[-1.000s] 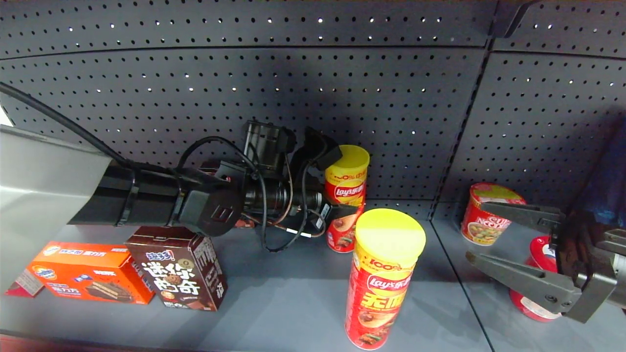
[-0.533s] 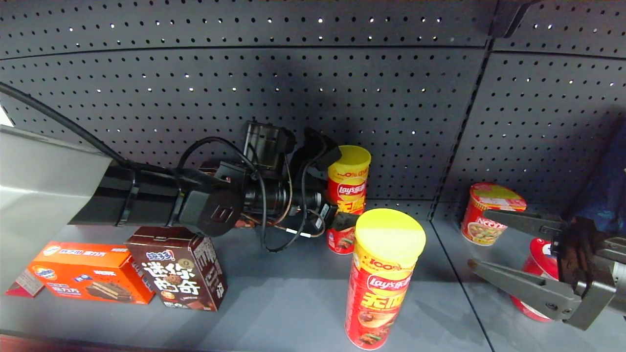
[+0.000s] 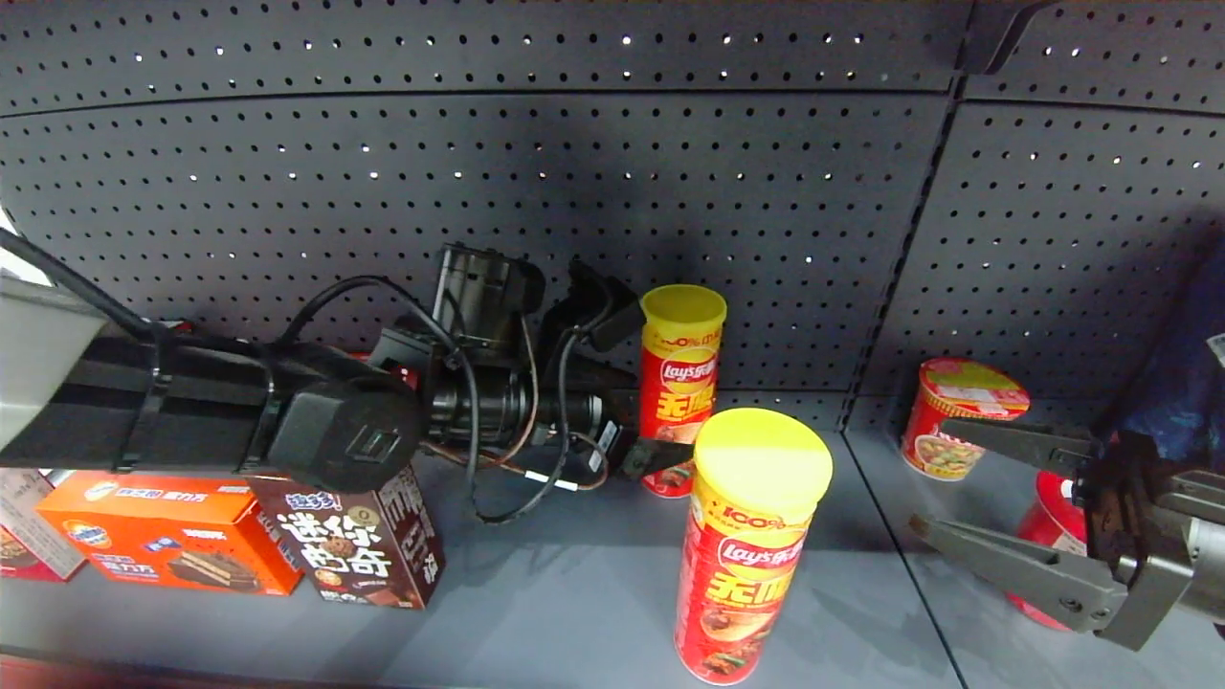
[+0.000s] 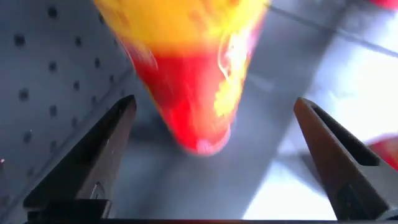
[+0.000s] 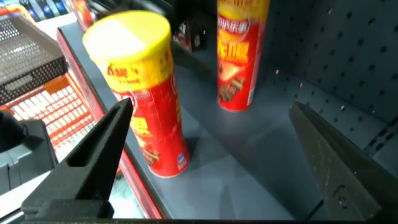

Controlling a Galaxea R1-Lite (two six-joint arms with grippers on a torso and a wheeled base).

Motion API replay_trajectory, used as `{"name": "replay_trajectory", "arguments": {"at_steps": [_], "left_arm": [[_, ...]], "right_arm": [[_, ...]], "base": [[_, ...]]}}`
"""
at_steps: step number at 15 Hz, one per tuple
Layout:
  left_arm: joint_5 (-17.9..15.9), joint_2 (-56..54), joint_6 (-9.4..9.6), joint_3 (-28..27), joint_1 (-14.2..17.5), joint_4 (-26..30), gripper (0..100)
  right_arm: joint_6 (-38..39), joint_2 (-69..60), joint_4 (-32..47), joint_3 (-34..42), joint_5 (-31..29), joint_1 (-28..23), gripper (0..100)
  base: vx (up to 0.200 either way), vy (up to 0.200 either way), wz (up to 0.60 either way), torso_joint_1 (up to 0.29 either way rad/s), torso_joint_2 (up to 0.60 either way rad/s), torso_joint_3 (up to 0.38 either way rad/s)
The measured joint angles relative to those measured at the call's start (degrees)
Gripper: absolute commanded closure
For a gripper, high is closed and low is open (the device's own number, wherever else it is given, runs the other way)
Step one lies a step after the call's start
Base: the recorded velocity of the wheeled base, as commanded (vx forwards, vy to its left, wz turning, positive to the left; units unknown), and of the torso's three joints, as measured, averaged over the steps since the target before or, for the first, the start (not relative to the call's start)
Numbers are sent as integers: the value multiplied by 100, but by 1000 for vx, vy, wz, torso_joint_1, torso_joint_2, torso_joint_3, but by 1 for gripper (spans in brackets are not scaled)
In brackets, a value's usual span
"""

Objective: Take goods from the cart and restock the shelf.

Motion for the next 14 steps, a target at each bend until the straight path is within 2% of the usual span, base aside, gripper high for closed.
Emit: {"name": "replay_trajectory", "arguments": {"at_steps": [2, 6, 12, 14], "left_arm": [[-7, -344, 90, 369, 71, -6, 0], [-7, -964, 88, 653, 162, -11, 0], [28, -1749, 22, 745, 317, -2, 0], [149, -1994, 6, 745, 341, 7, 0]], "right_arm": [[-9, 110, 5, 134, 10, -10, 0], [-50, 273, 16, 600, 21, -219, 0], [-269, 461, 38, 440, -15, -171, 0], [-316, 544, 71, 239, -55, -165, 0]], "base": [[0, 0, 0, 0, 0, 0], [0, 0, 0, 0, 0, 0], [0, 0, 0, 0, 0, 0], [0, 0, 0, 0, 0, 0]]}}
